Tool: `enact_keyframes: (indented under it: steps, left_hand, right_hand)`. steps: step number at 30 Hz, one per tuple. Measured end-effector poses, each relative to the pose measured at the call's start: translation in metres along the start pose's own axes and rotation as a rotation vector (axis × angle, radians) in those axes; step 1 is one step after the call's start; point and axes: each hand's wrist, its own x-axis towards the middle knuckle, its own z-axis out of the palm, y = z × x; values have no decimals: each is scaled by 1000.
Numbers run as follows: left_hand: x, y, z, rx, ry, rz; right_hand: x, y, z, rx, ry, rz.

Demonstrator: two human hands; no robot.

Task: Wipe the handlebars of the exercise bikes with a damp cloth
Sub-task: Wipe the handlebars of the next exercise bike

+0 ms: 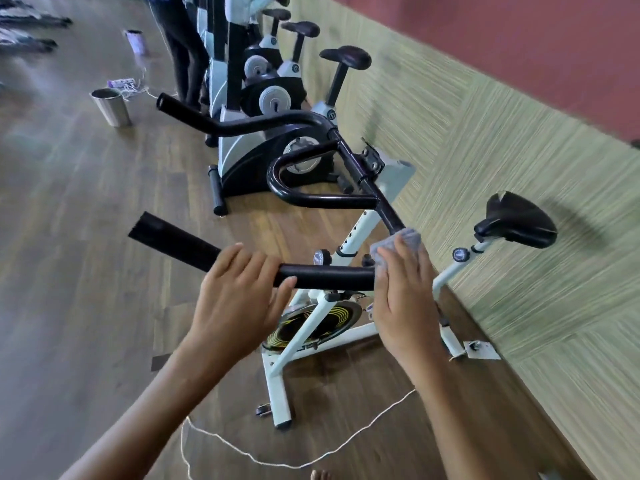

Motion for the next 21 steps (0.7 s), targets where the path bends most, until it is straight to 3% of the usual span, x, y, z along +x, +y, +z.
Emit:
enact_keyframes:
  steps: [6, 14, 18, 21]
  left_hand:
    - [-1, -1, 1, -56, 69, 42]
    - [-6, -8, 8, -171, 41, 114]
    - [-16, -12, 5, -439, 45, 185]
    - [-38, -3, 2, -673, 61, 265]
  right_hand:
    - [80, 11, -14, 77, -193, 109]
    - [5, -29, 6, 283, 368, 380]
    - [-38, -48, -7, 325, 448, 514]
    - [-89, -61, -21, 375, 410, 622]
